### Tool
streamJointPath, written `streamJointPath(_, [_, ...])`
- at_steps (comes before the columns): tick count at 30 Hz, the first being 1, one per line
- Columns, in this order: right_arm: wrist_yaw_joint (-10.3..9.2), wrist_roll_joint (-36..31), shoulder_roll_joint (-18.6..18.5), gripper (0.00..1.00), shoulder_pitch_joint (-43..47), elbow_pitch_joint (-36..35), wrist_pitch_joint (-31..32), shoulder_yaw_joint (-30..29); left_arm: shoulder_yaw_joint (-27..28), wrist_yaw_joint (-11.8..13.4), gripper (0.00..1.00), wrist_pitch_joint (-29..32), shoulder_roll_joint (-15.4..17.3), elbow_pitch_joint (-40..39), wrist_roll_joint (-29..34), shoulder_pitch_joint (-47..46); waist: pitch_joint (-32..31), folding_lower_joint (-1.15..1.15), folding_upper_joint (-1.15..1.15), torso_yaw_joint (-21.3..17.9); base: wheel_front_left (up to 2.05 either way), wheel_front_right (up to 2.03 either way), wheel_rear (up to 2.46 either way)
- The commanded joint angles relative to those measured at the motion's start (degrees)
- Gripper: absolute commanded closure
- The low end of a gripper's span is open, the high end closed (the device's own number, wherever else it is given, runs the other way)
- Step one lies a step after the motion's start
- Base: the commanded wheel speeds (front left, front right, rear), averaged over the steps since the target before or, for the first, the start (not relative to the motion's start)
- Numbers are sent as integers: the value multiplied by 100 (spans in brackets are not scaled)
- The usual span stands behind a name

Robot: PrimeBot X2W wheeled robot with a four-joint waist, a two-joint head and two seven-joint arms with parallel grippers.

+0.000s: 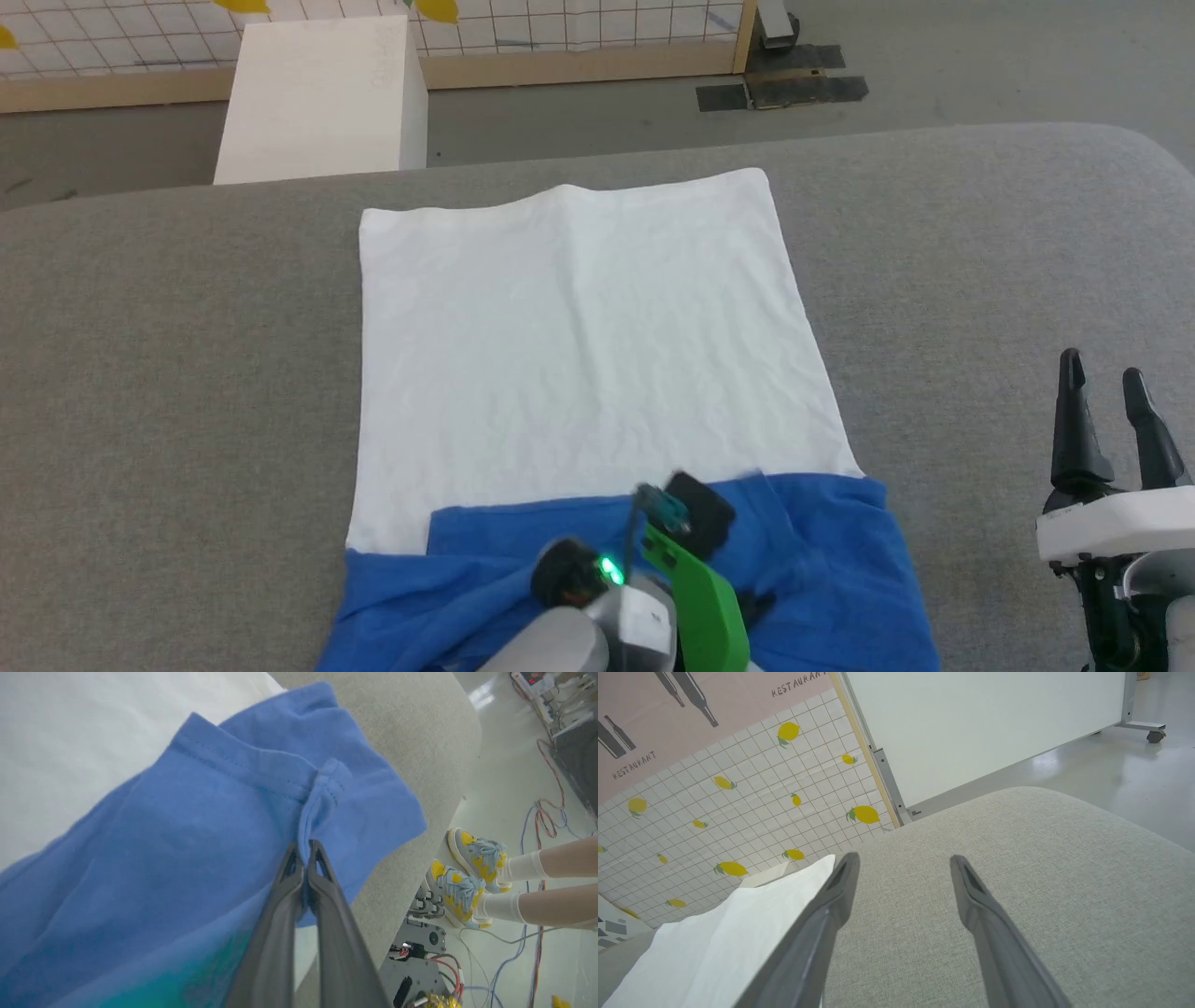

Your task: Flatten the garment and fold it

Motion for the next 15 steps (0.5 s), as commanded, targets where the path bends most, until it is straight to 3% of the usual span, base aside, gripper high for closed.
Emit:
streamJointPath(1, [-8,41,3,0,79,32,-57,8,-142,-37,3,213,55,51,-141,81,27,0,0,-15,0,0,0])
streamJointPath(4, [-8,50,3,0,71,74,-86,0,-192,-39,0,422,144,-50,-418,3,31,0,0,5,0,0,0])
streamJointPath(8, [-8,53,3,0,34,92,-89,-8,356,-16,0,272,174,-514,-951,-186,10,0,0,72,0,0,0])
streamJointPath(12, [-8,32,3,0,-35,67,-42,79,1380,295,0,-636,438,-938,-837,-549,-11,0,0,101,0,0,0])
streamJointPath(15, [-8,39,3,0,-100,73,83,210,2207,675,0,-1892,807,-946,-282,-666,-25,0,0,79,0,0,0])
